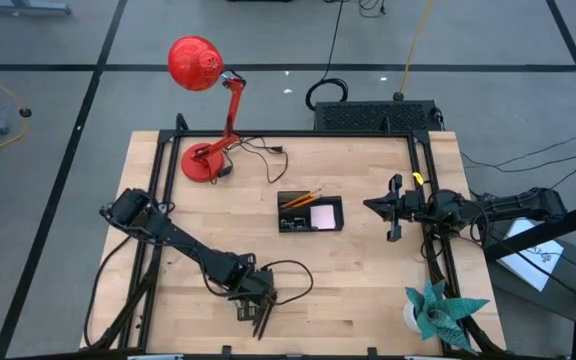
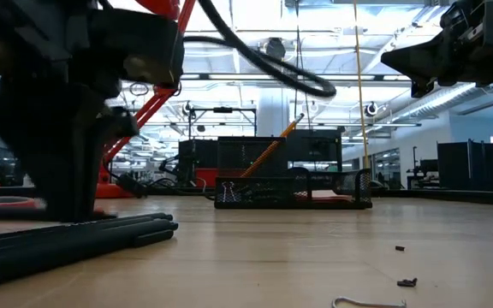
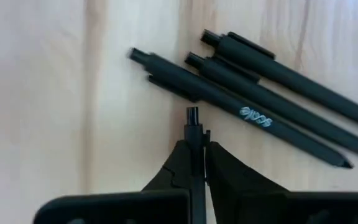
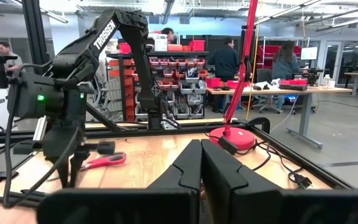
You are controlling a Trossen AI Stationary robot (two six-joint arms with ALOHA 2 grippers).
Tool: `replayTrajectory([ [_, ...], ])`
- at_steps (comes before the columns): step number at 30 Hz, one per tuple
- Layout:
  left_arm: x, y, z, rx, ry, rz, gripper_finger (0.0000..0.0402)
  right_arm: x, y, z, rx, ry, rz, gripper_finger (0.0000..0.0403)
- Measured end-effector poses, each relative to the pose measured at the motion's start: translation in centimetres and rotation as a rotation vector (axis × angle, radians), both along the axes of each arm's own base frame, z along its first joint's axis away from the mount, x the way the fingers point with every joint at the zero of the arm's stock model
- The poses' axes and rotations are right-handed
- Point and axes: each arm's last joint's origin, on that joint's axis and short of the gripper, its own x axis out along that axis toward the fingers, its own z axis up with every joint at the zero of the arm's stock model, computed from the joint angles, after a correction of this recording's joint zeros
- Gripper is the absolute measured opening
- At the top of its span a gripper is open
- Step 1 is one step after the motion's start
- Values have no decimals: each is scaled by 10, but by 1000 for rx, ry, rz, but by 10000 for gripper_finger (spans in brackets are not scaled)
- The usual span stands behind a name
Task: Pick and place office supplies into organizer
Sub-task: Put the black pen into the black desk organizer
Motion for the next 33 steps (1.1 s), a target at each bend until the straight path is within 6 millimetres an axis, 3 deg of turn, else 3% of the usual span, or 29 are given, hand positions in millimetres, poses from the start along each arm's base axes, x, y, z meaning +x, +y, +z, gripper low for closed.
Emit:
replayTrajectory([
  [6, -1, 4, 22, 48, -106, -22, 57, 0, 0, 0, 0, 2, 0, 4],
  [11, -1, 10, 49, 90, -247, -54, 54, 0, 0, 0, 1, 3, 0, 4],
  [17, 8, 20, 95, 236, -582, -203, 43, 0, 0, 0, 1, 2, 0, 4],
  [24, 26, 35, 140, 443, -966, -386, 62, 0, 0, 0, 15, 1, 2, 4],
  [28, 38, 56, 148, 456, -1056, -438, 65, 0, 0, 0, 15, 1, 2, 4],
  [33, 50, 102, 148, 423, -1069, -400, 66, 0, 0, 0, 16, 1, 2, 4],
])
